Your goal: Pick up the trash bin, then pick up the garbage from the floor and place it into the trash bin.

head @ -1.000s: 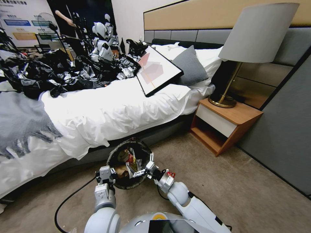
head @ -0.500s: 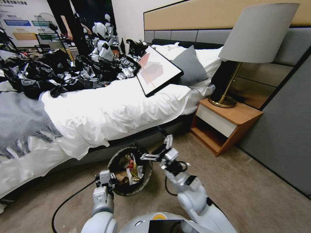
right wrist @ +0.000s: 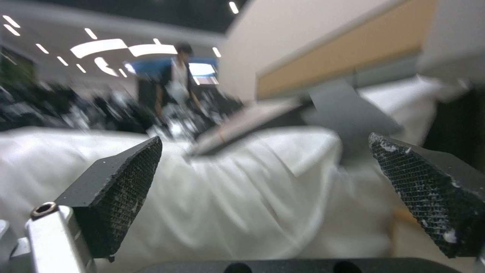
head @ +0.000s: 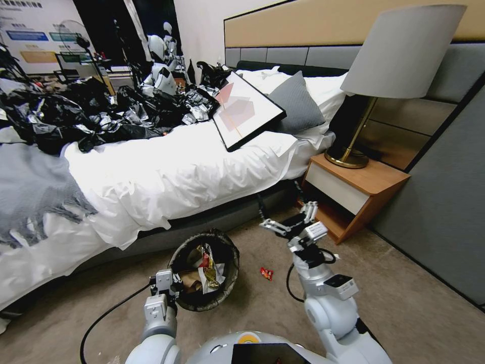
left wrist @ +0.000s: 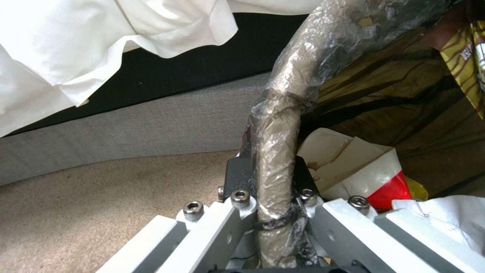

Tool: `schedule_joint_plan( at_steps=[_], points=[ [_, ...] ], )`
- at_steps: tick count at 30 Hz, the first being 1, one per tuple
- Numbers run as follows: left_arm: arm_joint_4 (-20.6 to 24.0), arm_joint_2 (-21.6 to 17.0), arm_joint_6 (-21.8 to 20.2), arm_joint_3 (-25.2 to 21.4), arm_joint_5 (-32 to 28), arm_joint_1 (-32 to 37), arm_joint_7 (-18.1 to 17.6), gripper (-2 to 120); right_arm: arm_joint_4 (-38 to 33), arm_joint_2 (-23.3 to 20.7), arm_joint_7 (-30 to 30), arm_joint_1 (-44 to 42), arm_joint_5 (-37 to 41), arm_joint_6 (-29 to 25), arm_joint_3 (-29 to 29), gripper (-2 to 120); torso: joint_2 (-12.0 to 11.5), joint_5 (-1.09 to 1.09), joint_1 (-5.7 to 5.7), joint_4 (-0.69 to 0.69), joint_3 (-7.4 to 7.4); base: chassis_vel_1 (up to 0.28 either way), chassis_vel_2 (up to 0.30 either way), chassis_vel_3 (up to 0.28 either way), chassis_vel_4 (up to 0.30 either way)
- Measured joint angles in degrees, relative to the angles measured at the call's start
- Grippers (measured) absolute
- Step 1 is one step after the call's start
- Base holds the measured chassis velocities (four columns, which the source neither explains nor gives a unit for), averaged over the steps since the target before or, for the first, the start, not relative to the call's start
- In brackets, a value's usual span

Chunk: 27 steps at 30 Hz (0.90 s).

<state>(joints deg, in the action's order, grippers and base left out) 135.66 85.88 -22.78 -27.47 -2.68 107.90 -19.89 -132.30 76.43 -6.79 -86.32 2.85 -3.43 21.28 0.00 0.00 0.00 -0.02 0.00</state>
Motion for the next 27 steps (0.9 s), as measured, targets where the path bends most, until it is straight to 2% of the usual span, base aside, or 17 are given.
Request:
schedule_joint_plan(
  at_steps=[2,3,5,10,12,14,17,20,21,27],
  points=[
    [0.27,-0.1,-0.37,-0.17,-0.4,0.07,0.11,0,1.17,-0.6,-2.13,-0.1,2.36,5.64,0.02,100,0.0,0.01,0.0,0.0,0.0,0.0,0.0,0.0,0.0],
    [0.27,-0.1,-0.37,-0.17,-0.4,0.07,0.11,0,1.17,-0.6,-2.13,-0.1,2.36,5.64,0.02,100,0.0,0.01,0.0,0.0,0.0,0.0,0.0,0.0,0.0],
    [0.61,-0.19,-1.12,-0.32,-1.08,-0.04,0.3,0,3.51,-1.34,-3.39,0.43,5.53,10.78,0.01,100,0.0,0.0,0.0,0.0,0.0,0.0,0.0,0.0,0.0],
    [0.73,-0.32,-1.8,-0.69,-1.57,-0.61,0.33,0,7.62,-2.46,-3.18,2.02,8.28,14.32,-0.27,100,0.0,0.0,0.0,0.0,0.0,0.0,0.0,0.0,0.0],
    [0.74,-0.42,-2.31,-1.06,-2.01,-1.13,0.33,0,12.52,-3.75,-1.57,4.09,10.67,17.0,-1.17,100,0.0,0.0,0.0,0.01,0.0,0.0,0.0,0.0,0.0],
    [0.77,-0.47,-2.49,-1.19,-2.15,-1.28,0.33,0,14.59,-4.22,-0.76,4.92,11.21,17.77,-1.69,100,0.0,0.01,0.0,0.01,0.0,0.0,0.0,0.0,0.0],
    [0.9,-0.53,-3.12,-1.33,-2.46,-1.55,0.34,0,22.27,-5.55,2.11,8.13,12.46,19.61,-4.72,100,0.0,0.02,0.0,0.0,0.0,0.0,0.0,0.0,0.0],
    [0.92,-0.53,-3.22,-1.35,-2.47,-1.61,0.34,0,23.92,-5.75,2.81,8.94,12.57,19.94,-5.46,100,0.0,0.0,0.01,0.01,0.0,0.0,0.0,0.0,0.0],
    [0.99,-0.46,-3.44,-1.35,-2.5,-1.66,0.39,0,27.73,-5.93,4.77,11.15,12.61,20.75,-7.1,100,0.0,0.01,0.0,0.01,0.0,0.0,0.0,0.0,0.0],
    [0.85,-0.28,-3.31,-1.36,-2.43,-1.81,0.27,0,33.94,-5.82,6.93,14.68,12.42,21.89,-9.16,100,0.0,0.0,0.0,0.02,0.01,0.0,0.0,0.0,0.0]
  ],
)
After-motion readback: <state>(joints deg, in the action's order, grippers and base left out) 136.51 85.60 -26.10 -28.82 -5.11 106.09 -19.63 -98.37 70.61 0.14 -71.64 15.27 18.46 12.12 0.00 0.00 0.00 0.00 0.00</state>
